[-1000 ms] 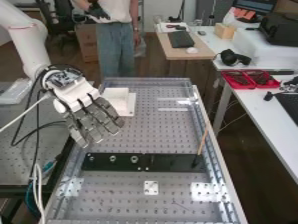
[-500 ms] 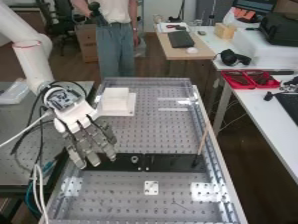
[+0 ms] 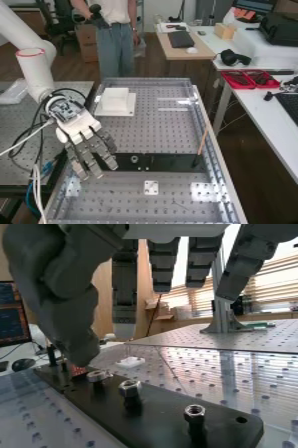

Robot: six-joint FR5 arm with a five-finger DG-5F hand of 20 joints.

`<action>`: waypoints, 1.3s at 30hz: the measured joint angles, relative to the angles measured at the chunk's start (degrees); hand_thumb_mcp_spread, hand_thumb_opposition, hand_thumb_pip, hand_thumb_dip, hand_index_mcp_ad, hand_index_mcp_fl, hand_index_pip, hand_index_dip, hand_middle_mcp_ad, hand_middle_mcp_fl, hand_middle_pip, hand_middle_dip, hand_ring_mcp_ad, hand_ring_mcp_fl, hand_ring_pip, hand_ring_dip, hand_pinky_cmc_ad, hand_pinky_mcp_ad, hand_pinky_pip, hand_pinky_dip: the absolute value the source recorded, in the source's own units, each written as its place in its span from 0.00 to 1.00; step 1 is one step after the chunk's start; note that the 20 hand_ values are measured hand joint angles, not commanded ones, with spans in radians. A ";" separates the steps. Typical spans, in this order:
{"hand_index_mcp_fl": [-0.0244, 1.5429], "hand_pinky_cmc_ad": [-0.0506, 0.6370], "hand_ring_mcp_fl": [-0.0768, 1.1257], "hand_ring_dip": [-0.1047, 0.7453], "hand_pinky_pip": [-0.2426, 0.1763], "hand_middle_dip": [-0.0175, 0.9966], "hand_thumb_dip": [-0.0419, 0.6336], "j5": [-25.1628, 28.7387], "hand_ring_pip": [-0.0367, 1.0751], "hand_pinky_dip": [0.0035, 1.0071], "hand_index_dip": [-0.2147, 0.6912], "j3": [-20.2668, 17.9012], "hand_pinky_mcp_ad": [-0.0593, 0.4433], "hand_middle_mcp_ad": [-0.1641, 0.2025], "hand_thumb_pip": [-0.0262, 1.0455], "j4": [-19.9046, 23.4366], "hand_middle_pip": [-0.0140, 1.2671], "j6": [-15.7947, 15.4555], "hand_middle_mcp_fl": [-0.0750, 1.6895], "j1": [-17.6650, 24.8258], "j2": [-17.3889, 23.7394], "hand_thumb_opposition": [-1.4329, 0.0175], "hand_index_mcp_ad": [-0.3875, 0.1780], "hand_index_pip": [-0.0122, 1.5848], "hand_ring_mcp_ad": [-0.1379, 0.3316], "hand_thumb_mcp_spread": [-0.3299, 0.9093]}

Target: Grab the larger nut and place it in the white container

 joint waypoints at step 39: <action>0.02 0.53 0.06 0.23 0.37 0.23 0.39 19.30 0.16 0.58 0.48 5.25 0.61 0.65 0.70 10.68 0.12 -6.51 0.06 5.86 -8.57 0.42 0.52 0.98 0.62 0.50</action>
